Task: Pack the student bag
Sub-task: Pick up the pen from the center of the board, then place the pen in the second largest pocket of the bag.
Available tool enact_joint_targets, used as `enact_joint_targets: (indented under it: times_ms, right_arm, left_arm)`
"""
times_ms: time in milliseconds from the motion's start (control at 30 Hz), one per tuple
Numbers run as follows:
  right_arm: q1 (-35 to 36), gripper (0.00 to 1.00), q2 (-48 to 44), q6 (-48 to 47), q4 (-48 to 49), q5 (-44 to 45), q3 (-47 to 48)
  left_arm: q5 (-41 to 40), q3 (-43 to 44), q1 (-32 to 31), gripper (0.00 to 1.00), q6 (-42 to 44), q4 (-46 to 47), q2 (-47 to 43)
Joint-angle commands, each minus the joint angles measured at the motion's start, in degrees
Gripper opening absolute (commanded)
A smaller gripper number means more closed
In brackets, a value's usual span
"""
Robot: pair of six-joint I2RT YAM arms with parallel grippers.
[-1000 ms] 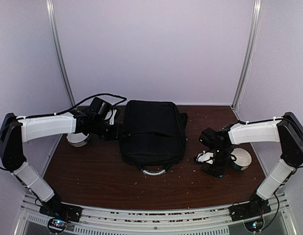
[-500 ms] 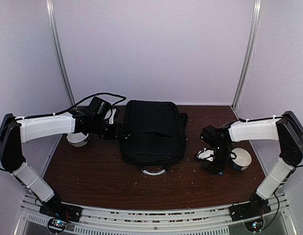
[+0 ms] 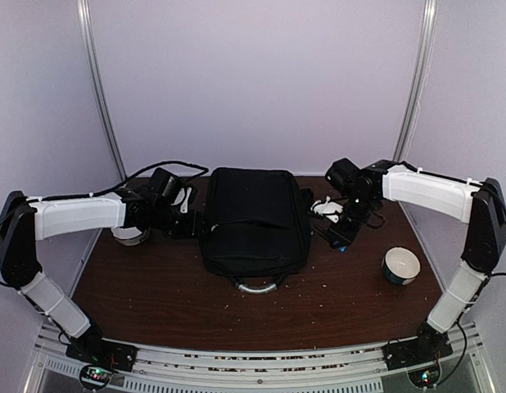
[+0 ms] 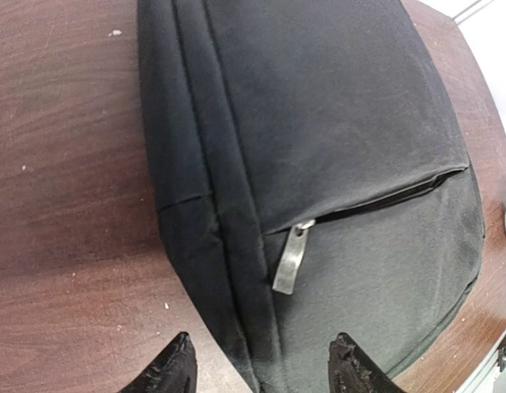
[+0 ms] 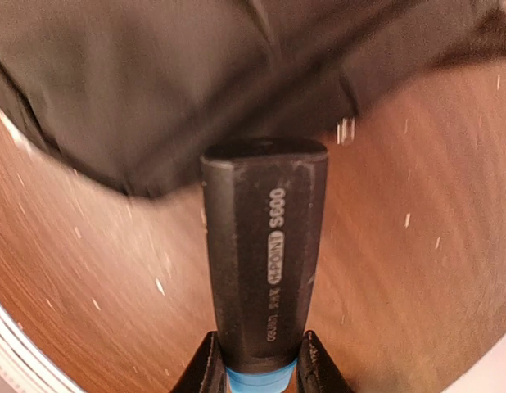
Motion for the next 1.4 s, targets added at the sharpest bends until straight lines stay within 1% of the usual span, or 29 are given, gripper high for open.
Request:
enact_joint_targets:
  times_ms: [0,67,200,333,500,600,767,1000,1100,1200,1300,1333,1367]
  right_arm:
    - [4.14,0.18,6.76,2.65,-3.87,-3.79,8.5]
    - [6.86,0.18,9.79,2.88,-5.23,-5.13,11.65]
    - [9.92,0.18,15.11,4.18,-6.42,-7.64,16.95]
    - [10.95,0.18,20.7,5.73,-8.58,-8.76,23.15]
    - [11.11,0.18,24.59,7.6,-9.16,-8.89,27.71]
    - [11.1,0.18,27.73,9.22,-10.38,-7.96,31.97]
    - [11.47,0.2,33.83,10.88,-11.6,-1.21,42.08]
    - [11.14,0.2,36.94,13.02,-9.74,3.39,48.27]
    - [11.15,0.21,38.06,14.35,-8.8,3.83,50.77]
    - [11.09,0.21,38.42,15.19,-8.27,2.42,52.37]
    - [10.84,0.25,38.39,15.75,-7.56,-0.13,54.2]
    - [10.83,0.29,38.49,15.59,-7.46,-1.78,54.78]
    - [10.76,0.36,38.39,15.09,-7.48,-3.74,55.43]
  left_arm:
    - [-1.18,-2.33,0.35,0.57,-2.17,4.32,-2.81]
    - [-1.04,-2.54,0.32,0.57,-2.13,4.07,-3.04]
    - [-1.04,-3.86,0.27,0.57,-2.57,5.16,-3.17]
    - [-0.46,-4.95,0.31,0.57,-3.01,6.95,-3.11]
    - [0.68,-5.45,0.28,0.57,-3.04,8.07,-2.19]
    - [1.01,-5.65,0.33,0.57,-3.38,8.85,-1.66]
    - [1.12,-5.08,0.28,0.57,-3.32,9.11,-1.14]
    - [0.64,-4.72,0.31,0.57,-2.76,8.21,-1.2]
    - [0.56,-4.03,0.31,0.57,-3.0,7.97,-0.64]
    - [0.45,-3.33,0.29,0.56,-3.16,8.01,-0.35]
    - [0.36,-2.39,0.27,0.56,-3.19,7.72,0.09]
    - [0.4,-2.04,0.25,0.56,-3.08,7.6,0.35]
    - [0.42,-1.74,0.29,0.57,-3.03,7.42,0.52]
